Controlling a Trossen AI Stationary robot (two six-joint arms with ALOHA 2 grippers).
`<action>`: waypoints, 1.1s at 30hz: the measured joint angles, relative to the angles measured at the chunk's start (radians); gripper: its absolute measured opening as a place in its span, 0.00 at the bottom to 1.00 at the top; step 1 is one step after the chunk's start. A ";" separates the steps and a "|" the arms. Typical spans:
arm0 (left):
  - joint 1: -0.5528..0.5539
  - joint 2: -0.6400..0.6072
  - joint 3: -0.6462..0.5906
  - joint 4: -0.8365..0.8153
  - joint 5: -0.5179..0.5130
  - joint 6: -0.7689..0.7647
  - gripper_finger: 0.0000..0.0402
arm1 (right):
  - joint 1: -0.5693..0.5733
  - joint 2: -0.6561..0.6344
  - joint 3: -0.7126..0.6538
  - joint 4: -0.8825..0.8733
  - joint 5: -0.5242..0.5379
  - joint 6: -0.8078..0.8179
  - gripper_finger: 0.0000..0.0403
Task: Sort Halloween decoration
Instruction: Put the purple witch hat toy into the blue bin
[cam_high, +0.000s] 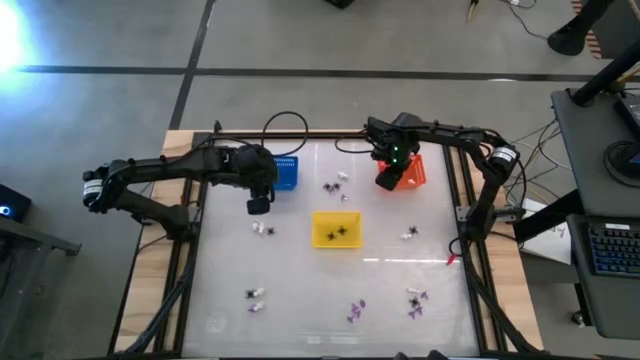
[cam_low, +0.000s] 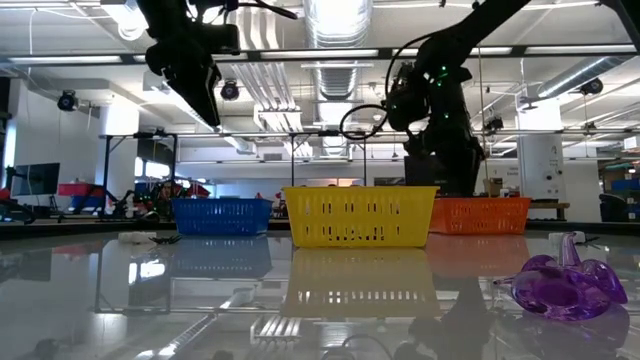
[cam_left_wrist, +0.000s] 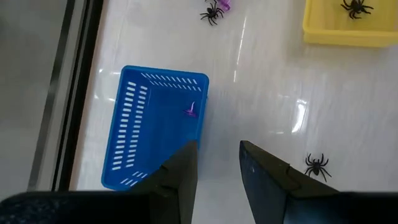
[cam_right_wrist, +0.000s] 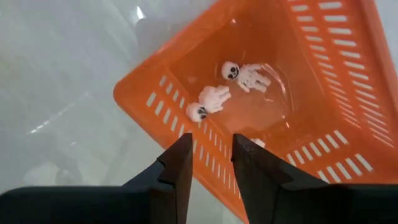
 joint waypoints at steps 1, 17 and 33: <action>0.000 0.000 0.000 -0.001 0.000 0.000 0.25 | 0.000 0.000 0.000 0.001 0.000 0.000 0.26; -0.001 0.022 0.000 -0.020 -0.047 0.019 0.25 | 0.001 -0.014 0.116 0.010 0.000 0.090 0.21; 0.009 0.016 0.000 -0.020 -0.165 -0.034 0.25 | 0.027 -0.013 0.124 0.188 -0.106 0.014 0.20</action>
